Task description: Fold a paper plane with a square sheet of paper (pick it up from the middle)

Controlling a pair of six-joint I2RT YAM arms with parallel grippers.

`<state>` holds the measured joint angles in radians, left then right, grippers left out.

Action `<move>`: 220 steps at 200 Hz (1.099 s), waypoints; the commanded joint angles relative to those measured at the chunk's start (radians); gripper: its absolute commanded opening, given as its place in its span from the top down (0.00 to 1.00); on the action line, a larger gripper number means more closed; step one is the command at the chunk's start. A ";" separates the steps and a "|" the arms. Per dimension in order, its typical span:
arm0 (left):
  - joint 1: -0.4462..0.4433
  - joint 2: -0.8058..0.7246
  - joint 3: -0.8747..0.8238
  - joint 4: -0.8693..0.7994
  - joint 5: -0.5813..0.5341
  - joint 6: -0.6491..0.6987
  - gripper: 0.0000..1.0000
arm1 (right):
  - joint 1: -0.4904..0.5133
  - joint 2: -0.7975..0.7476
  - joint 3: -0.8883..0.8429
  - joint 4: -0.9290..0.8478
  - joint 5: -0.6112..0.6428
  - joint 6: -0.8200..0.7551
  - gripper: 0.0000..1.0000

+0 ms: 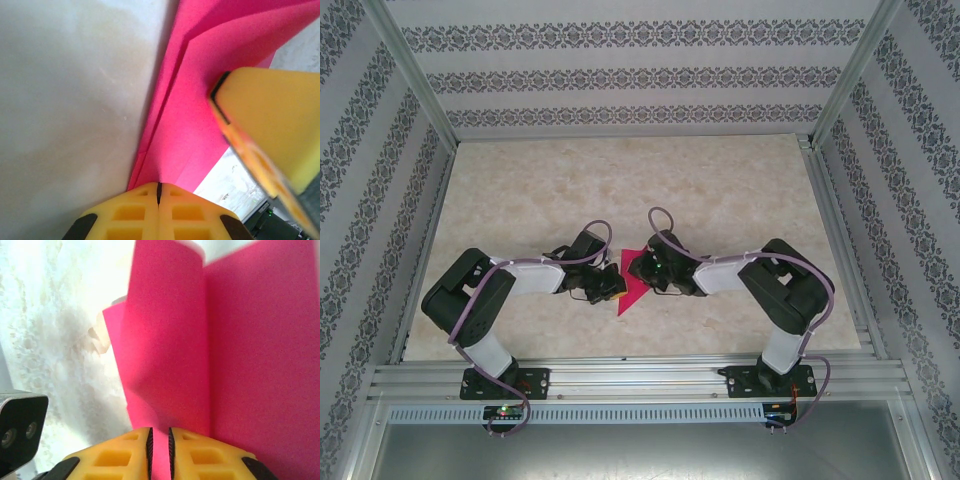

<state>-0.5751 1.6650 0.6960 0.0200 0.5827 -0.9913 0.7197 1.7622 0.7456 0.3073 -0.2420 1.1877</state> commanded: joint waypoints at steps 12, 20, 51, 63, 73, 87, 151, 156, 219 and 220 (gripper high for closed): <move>-0.011 0.027 -0.039 -0.175 -0.098 0.052 0.99 | -0.055 -0.110 0.064 -0.162 -0.079 -0.253 0.82; -0.011 0.029 -0.035 -0.182 -0.102 0.057 0.99 | -0.056 -0.123 0.075 -0.190 -0.088 -0.281 0.84; -0.011 0.042 -0.021 -0.195 -0.103 0.071 1.00 | -0.025 -0.101 0.104 -0.214 -0.138 -0.320 0.90; -0.011 0.047 -0.018 -0.198 -0.103 0.075 1.00 | -0.013 -0.072 0.114 -0.213 -0.142 -0.322 0.91; -0.011 0.048 -0.018 -0.201 -0.106 0.077 1.00 | -0.007 -0.045 0.123 -0.214 -0.144 -0.323 0.91; -0.011 0.048 -0.019 -0.208 -0.108 0.082 1.00 | -0.004 -0.012 0.130 -0.209 -0.143 -0.322 0.92; -0.011 0.063 -0.009 -0.240 -0.116 0.117 1.00 | -0.043 0.081 0.137 -0.225 -0.081 -0.345 0.92; -0.011 0.065 -0.010 -0.245 -0.118 0.121 1.00 | -0.050 0.084 0.137 -0.229 -0.074 -0.346 0.92; -0.011 0.081 -0.014 -0.299 -0.136 0.172 1.00 | -0.148 0.117 0.190 -0.289 -0.003 -0.353 0.90; -0.011 0.081 -0.014 -0.299 -0.136 0.172 1.00 | -0.152 0.119 0.192 -0.291 -0.003 -0.354 0.90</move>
<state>-0.5766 1.6749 0.7326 -0.0532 0.5709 -0.8654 0.6235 1.8362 0.9001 0.0769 -0.3573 0.8593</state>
